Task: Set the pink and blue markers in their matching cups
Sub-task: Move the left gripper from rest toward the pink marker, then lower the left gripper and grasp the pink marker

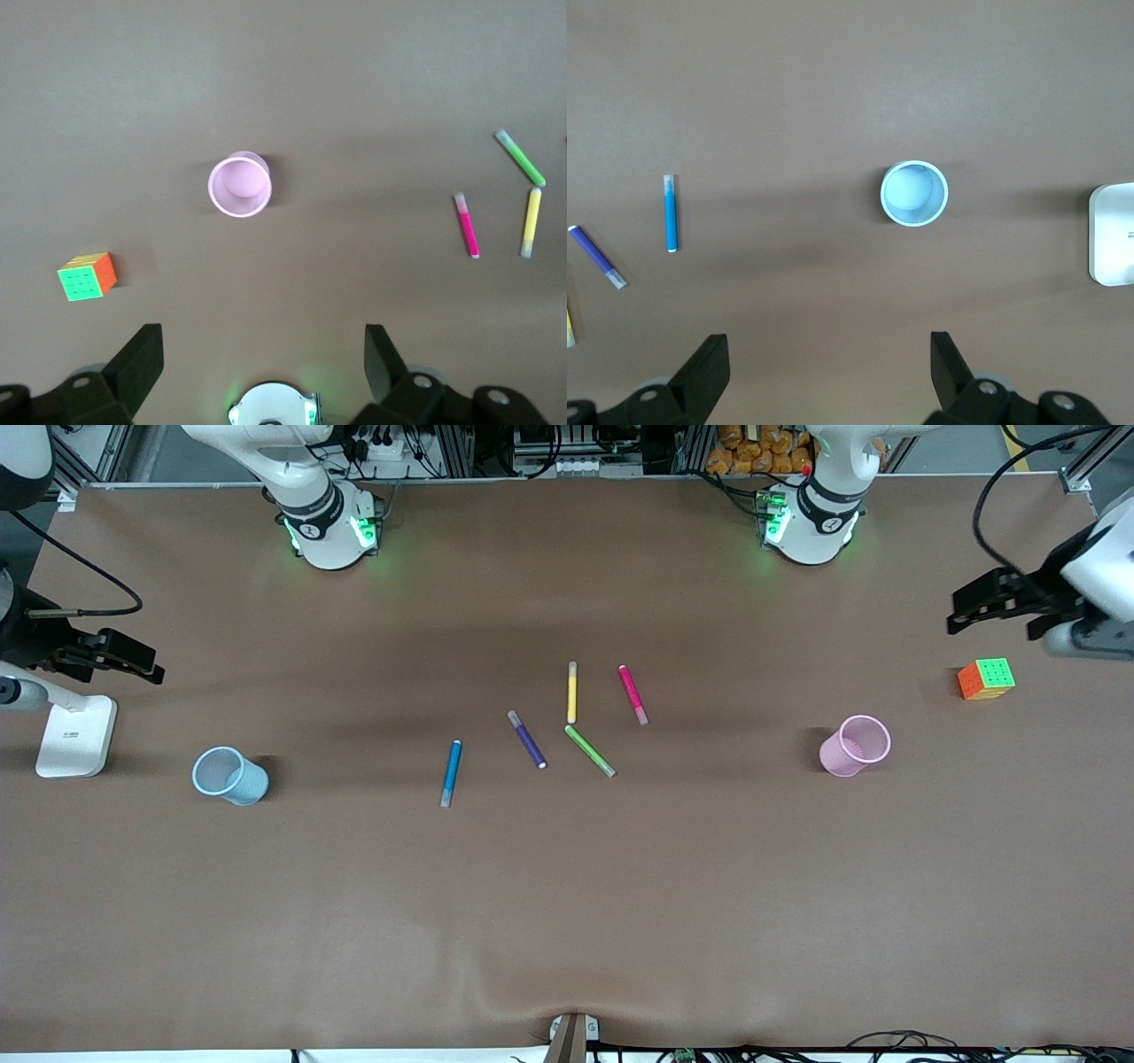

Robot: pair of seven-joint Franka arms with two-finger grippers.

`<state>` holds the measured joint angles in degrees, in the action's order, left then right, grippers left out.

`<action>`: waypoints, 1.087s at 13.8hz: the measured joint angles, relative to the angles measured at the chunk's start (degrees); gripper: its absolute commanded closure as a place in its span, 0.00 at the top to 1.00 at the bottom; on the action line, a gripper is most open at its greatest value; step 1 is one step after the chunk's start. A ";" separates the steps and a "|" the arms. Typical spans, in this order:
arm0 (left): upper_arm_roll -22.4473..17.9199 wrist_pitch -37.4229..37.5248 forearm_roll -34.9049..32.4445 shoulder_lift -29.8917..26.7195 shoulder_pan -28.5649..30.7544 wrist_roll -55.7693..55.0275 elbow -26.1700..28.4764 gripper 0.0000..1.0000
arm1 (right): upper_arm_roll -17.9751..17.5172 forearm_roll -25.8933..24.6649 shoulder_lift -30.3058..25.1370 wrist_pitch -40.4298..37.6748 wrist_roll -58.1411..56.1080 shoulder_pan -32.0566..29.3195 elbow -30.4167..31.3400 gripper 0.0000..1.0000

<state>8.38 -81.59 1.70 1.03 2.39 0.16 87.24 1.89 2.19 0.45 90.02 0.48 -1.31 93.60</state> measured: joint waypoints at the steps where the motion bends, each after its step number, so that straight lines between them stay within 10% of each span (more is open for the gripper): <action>1: 1.14 0.05 0.00 0.85 -0.35 -0.03 0.02 1.00 | 0.01 0.00 0.00 -0.01 0.00 -0.33 0.00 1.00; 15: 4.59 -9.14 0.03 15.03 -9.72 -16.74 0.27 1.00 | -0.23 0.00 0.01 0.27 -0.01 -0.55 0.02 1.00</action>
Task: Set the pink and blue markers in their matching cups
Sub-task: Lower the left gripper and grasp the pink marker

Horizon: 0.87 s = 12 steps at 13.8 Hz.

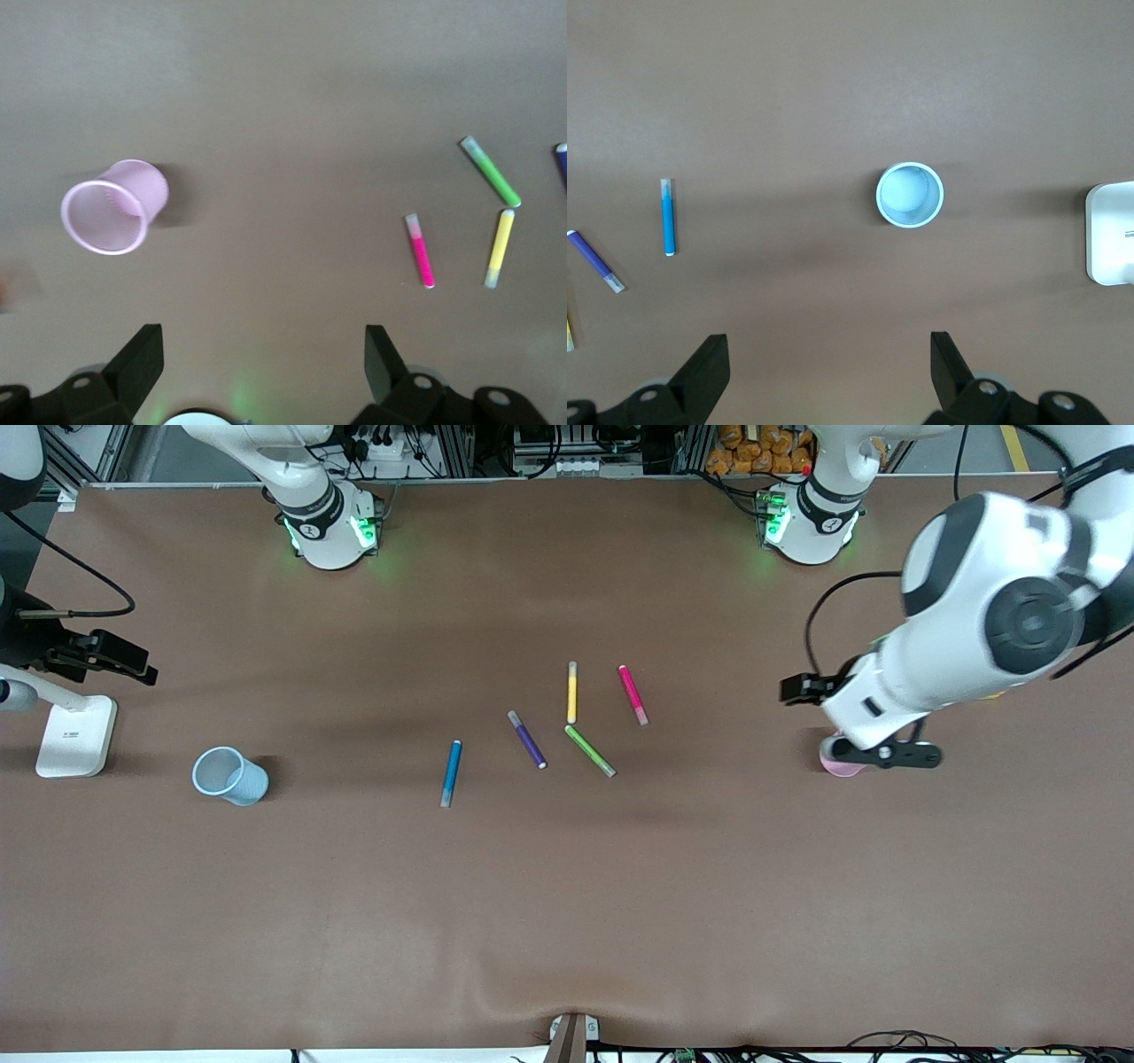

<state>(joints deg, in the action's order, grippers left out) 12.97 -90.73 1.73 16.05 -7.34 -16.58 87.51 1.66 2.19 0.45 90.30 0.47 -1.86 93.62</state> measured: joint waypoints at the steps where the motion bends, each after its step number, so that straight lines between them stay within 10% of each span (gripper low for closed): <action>1: 0.05 -0.95 0.00 0.85 -0.88 -1.67 0.14 1.00 | -0.01 0.00 0.00 0.00 0.00 0.00 0.01 1.00; 12: 1.05 -21.32 0.69 6.20 -9.34 -20.26 13.37 1.00 | -0.07 0.00 0.07 0.00 0.00 0.02 0.03 1.00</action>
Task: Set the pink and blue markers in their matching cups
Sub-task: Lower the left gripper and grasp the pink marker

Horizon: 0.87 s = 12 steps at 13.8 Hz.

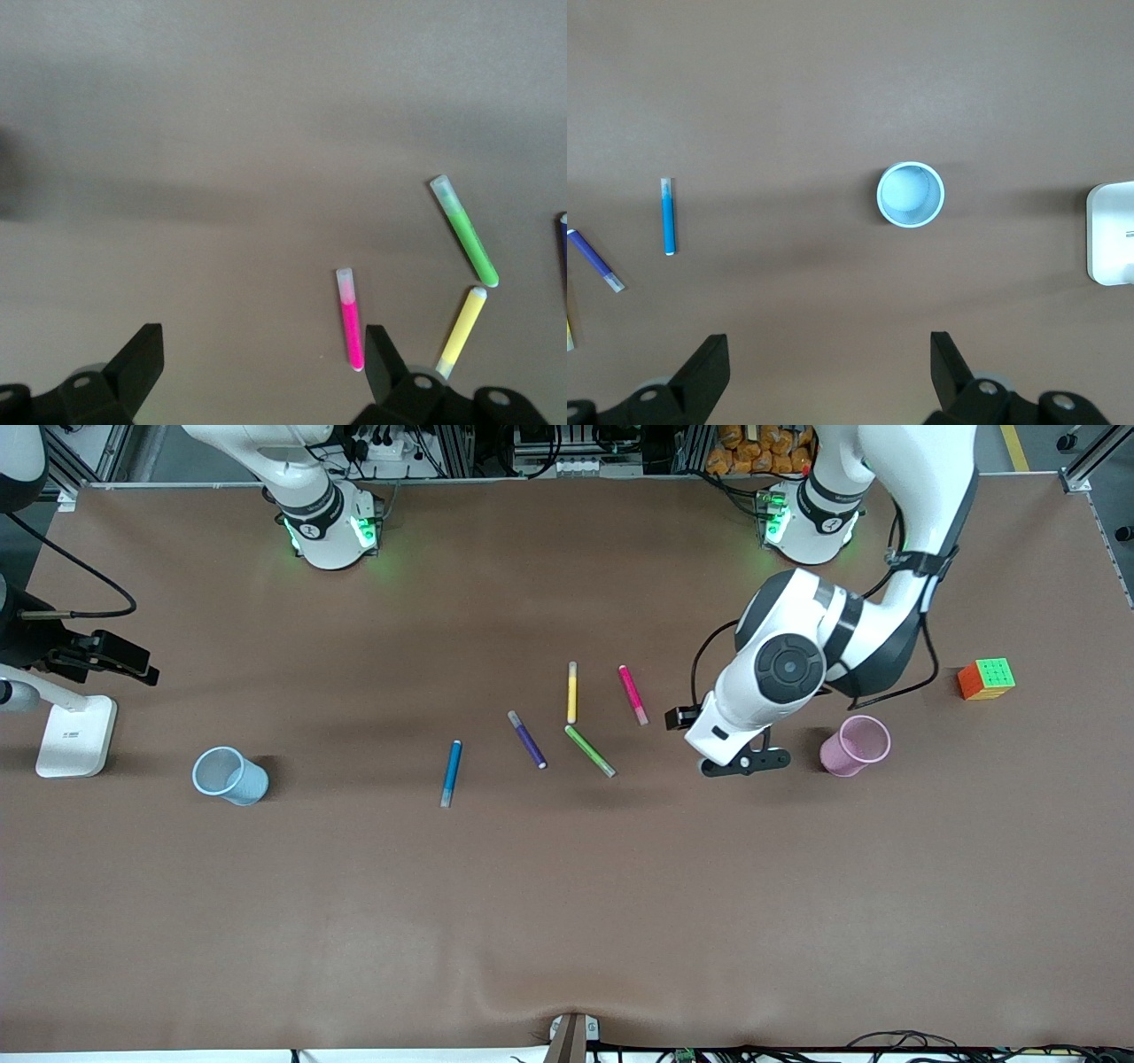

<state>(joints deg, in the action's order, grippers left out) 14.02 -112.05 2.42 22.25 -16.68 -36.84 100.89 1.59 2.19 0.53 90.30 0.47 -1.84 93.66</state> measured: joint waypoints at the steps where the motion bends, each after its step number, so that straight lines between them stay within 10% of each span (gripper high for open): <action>1: 0.04 -1.49 0.41 0.71 -0.58 -0.95 0.57 1.00 | 0.00 0.00 0.00 0.00 0.00 0.00 0.00 1.00; 12: 0.11 -18.62 4.26 7.83 -5.96 -8.27 6.81 0.82 | 0.00 0.00 0.01 -0.03 0.00 0.00 0.00 1.00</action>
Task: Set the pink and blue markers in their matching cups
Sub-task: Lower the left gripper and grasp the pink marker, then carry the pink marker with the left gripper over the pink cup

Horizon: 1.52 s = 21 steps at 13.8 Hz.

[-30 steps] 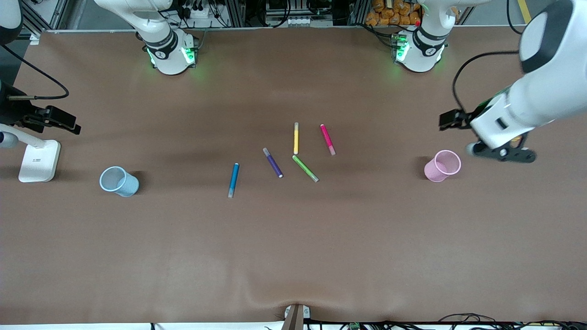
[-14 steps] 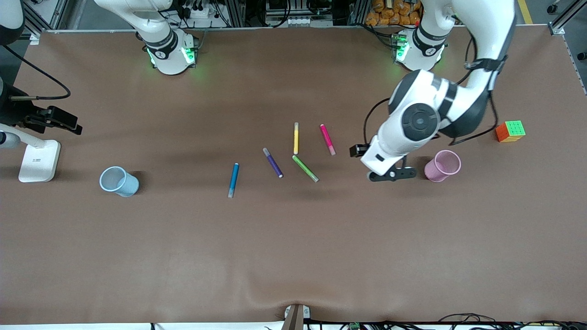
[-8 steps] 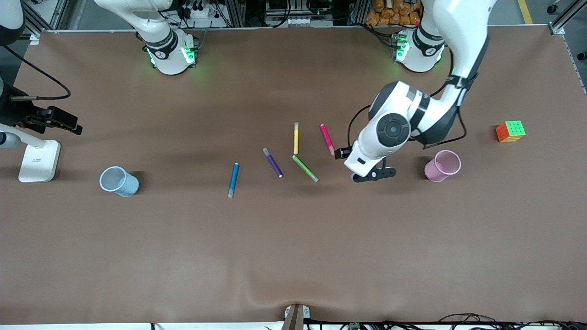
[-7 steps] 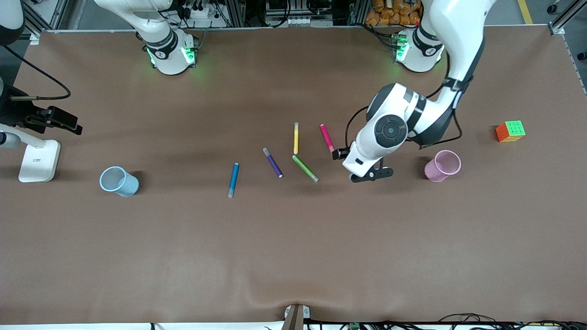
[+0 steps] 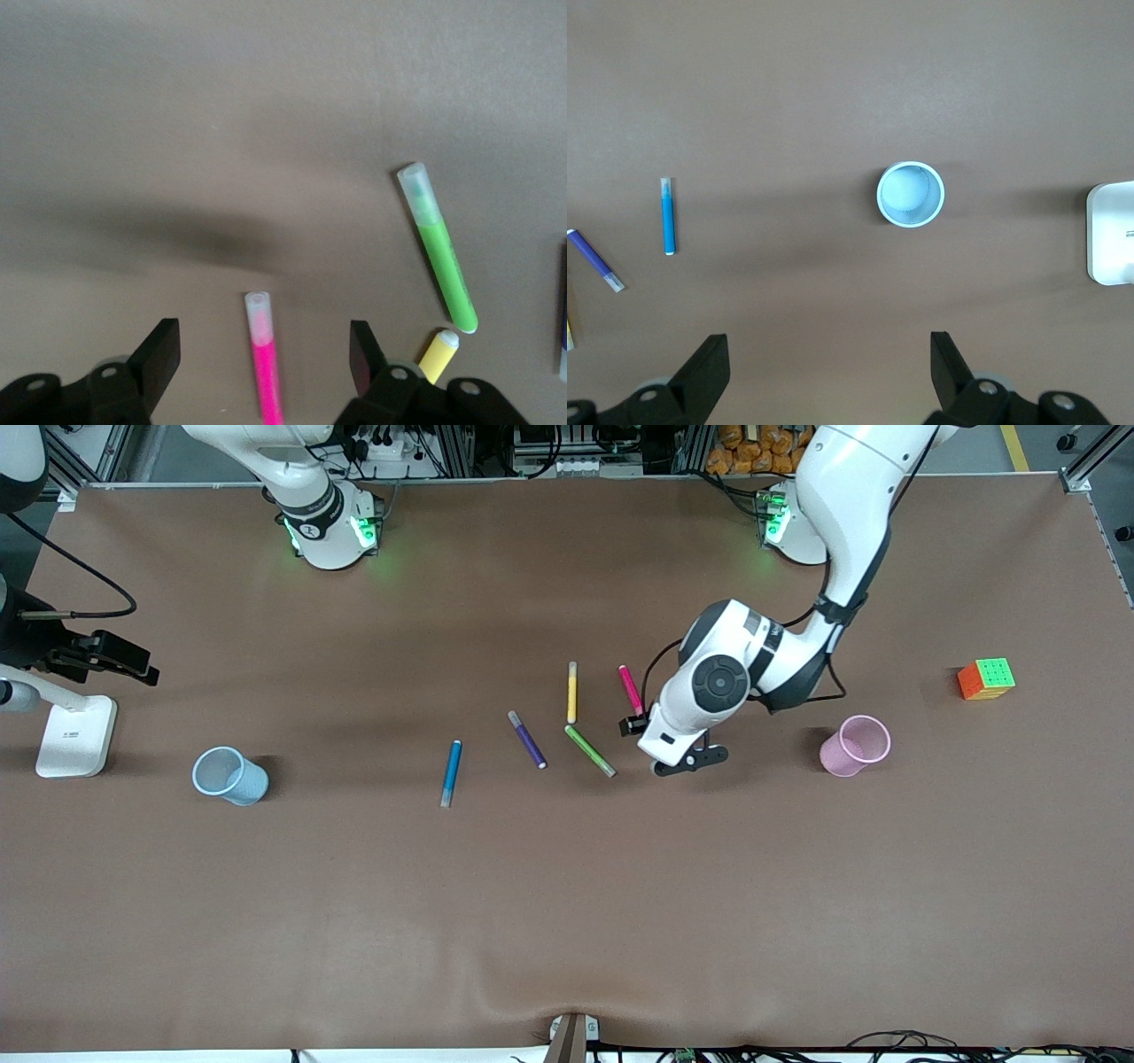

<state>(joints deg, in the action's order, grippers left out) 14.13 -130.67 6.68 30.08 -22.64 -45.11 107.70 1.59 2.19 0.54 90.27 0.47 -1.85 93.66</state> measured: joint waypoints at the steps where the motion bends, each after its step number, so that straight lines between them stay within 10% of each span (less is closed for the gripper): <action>1: 0.00 -1.79 0.00 0.41 -0.50 -0.23 0.84 0.78 | 0.00 0.00 0.00 0.00 0.00 0.00 0.00 1.00; 11: -0.05 -7.07 0.00 2.03 -1.53 -1.17 5.27 0.56 | 0.00 0.00 0.00 -0.01 0.00 0.00 0.00 1.00; 15: -0.09 -7.64 0.00 2.32 -3.10 -1.20 5.67 0.16 | 0.00 0.00 0.01 -0.01 0.00 0.00 0.00 1.00; 21: -0.19 -8.07 -0.23 2.57 -3.53 -1.26 5.65 0.00 | 0.00 0.00 0.06 -0.01 0.00 0.00 0.01 1.00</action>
<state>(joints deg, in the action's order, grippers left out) 13.94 -138.74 6.45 32.65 -26.17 -46.37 113.35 1.59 2.19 0.60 90.27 0.47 -1.85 93.66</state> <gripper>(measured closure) 0.828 0.000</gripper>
